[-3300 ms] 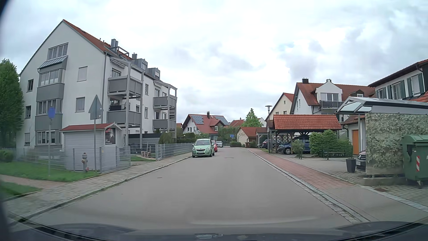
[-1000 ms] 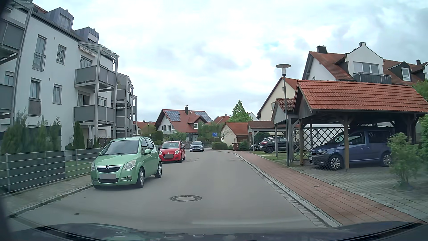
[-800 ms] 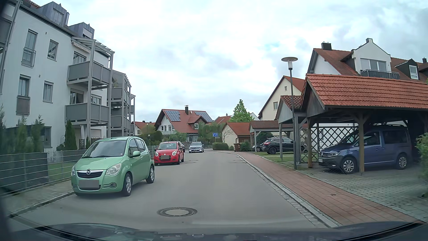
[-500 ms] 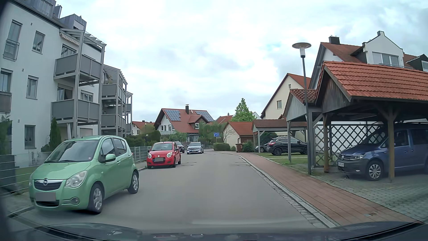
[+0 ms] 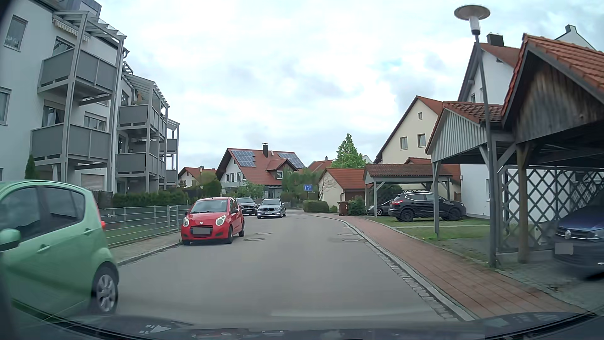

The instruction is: Follow the waypoints while adhering to traffic rules and regulations

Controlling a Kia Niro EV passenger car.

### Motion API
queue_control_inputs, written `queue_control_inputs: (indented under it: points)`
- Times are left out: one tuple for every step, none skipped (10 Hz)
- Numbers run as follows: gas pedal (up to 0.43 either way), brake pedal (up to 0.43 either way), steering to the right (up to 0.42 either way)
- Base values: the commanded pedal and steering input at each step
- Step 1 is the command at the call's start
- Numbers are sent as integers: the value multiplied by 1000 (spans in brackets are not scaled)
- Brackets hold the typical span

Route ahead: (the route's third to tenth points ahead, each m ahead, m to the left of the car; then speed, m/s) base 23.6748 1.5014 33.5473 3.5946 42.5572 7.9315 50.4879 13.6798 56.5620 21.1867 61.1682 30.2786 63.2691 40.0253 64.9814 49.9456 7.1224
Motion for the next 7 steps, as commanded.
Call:
queue_control_inputs:
  points:
    - [240,6,-5]
    - [240,6,-8]
    - [240,12,-4]
    - [240,6,-3]
    - [240,6,-3]
    - [240,6,-3]
    - [240,6,-3]
